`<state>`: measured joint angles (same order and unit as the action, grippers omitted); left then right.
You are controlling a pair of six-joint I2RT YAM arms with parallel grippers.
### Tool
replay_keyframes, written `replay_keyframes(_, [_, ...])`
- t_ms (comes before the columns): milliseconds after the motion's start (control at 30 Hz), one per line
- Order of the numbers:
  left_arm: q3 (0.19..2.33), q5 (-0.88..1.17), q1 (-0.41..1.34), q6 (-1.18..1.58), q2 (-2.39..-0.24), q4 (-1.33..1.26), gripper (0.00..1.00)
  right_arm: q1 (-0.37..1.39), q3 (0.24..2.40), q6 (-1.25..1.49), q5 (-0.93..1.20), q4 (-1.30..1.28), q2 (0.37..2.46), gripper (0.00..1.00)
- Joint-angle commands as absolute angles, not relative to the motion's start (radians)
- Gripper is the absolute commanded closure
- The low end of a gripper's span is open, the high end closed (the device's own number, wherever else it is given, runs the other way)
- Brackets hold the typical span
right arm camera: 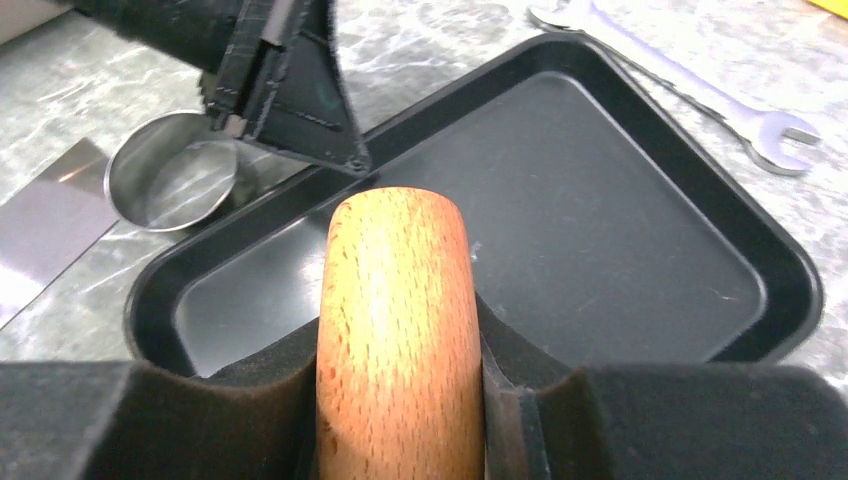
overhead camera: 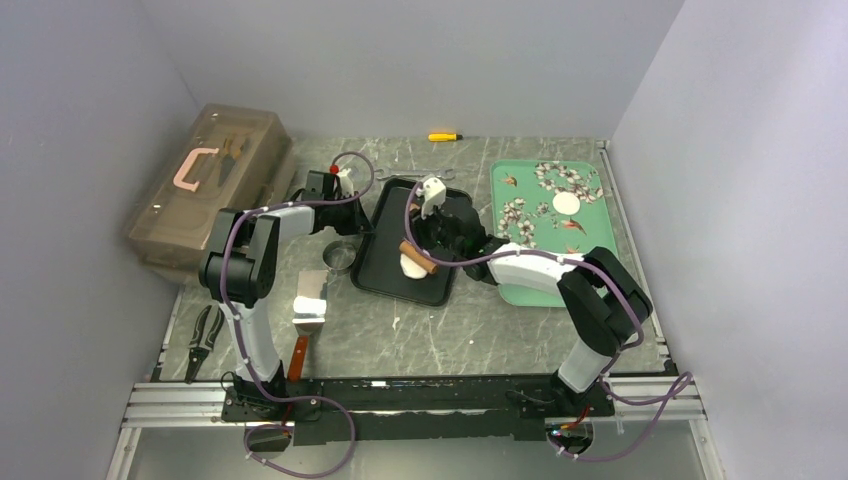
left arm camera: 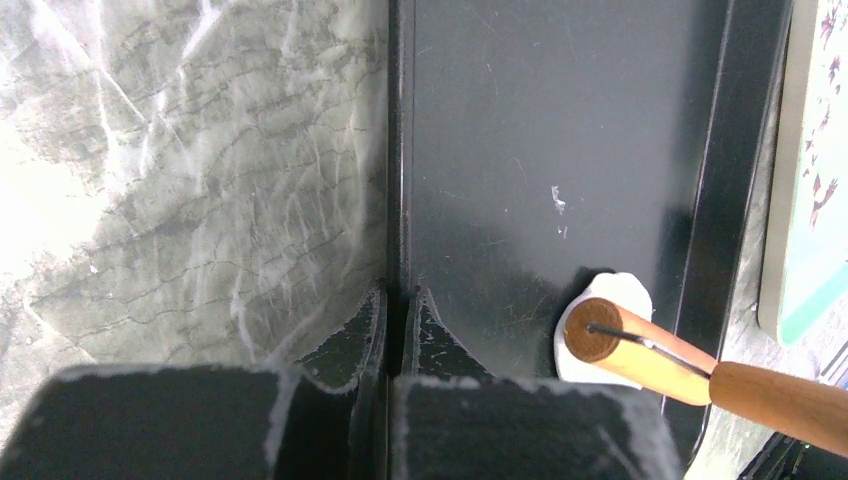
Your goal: Roll out the dumpling wrappers from the dough
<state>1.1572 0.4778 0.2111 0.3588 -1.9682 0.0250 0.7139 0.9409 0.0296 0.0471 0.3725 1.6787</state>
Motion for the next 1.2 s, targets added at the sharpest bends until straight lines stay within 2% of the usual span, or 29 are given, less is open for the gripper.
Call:
replay_keyframes(0, [1.114,0.454,0.202,0.374,-1.961,0.061,1.0,0.7,0.842,-0.035,-0.195,0.396,1.706,1.0])
replay_keyframes(100, [1.107,0.455,0.202,0.36,-1.958,0.052,1.0,0.694,0.822,-0.074,-0.283,0.412,1.718,1.0])
replay_keyframes(267, [1.102,0.443,0.202,0.333,-1.95,0.042,1.0,0.674,0.777,-0.101,-0.306,0.468,1.702,1.0])
replay_keyframes(467, [1.109,0.446,0.202,0.329,-1.96,0.048,1.0,0.667,0.872,-0.116,-0.193,0.395,1.66,1.0])
replay_keyframes(633, [1.113,0.451,0.202,0.326,-1.964,0.05,1.0,0.667,0.894,-0.085,-0.02,0.441,1.509,1.0])
replay_keyframes(767, [1.113,0.457,0.202,0.324,-1.962,0.052,1.0,0.67,0.883,-0.061,0.109,0.482,1.472,1.0])
replay_keyframes(933, [1.115,0.467,0.202,0.325,-1.963,0.053,1.0,0.67,0.939,-0.076,0.279,0.403,1.574,1.0])
replay_keyframes(1167, [1.117,0.474,0.201,0.332,-1.973,0.055,1.0,0.673,0.981,-0.121,0.252,0.292,1.682,1.0])
